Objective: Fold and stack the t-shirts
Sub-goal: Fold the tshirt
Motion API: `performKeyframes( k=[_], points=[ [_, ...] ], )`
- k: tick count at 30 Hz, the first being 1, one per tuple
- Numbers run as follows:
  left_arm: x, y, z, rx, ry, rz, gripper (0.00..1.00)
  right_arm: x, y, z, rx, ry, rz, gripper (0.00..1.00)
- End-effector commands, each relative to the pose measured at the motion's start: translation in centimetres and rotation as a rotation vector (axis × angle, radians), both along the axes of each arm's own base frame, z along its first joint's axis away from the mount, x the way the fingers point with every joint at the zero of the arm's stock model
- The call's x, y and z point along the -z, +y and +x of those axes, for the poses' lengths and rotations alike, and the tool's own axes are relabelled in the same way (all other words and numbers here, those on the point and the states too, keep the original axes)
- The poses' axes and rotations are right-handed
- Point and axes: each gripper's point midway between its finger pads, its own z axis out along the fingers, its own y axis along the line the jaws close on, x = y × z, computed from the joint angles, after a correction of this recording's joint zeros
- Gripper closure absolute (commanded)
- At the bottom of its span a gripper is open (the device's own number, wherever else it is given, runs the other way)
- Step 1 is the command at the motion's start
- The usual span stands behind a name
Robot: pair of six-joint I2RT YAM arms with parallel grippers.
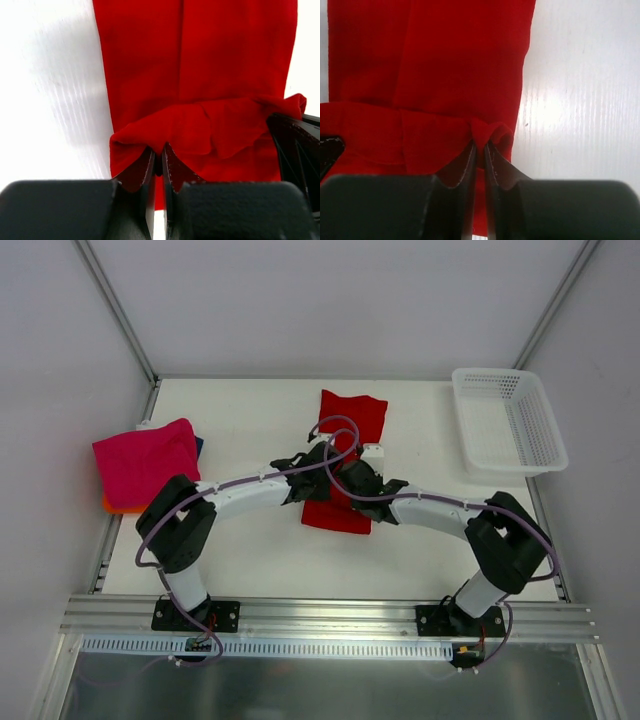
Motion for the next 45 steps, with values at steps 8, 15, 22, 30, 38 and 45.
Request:
performKeyframes(
  k=[8,15,22,30,38,45],
  points=[
    [-0.5,-0.4,3.5,0.013,-0.004,-0.038,1.0,-3.1,-0.5,4.2,0.006,-0.059,0.034,0.88],
    [-1.2,-0.6,4.6,0.006,-0.014,-0.059,1.0,-3.8,-1.5,5.2,0.017,-0.064,0.05,0.88],
    [-1.5,-0.3,5.6,-0.006,-0.019,-0.069,1.0,-4.8,-1.5,6.5,0.02,-0.082,0.059,0.89],
    [-0.2,-0.8,7.9,-0.007,-0.001,-0.068,0.99,-3.7,-0.9,9.1,0.01,-0.05,0.048,0.74],
    [-6.9,-0.6,14.0,-0.058,-0.223,-0.043,0.01,-10.3,-1.2,13.6,-0.031,-0.211,0.007,0.35],
    [-14.4,1.2,12.6,-0.075,-0.348,-0.102,0.01,-16.2,-2.7,10.0,-0.068,-0.292,0.087,0.35]
  ],
)
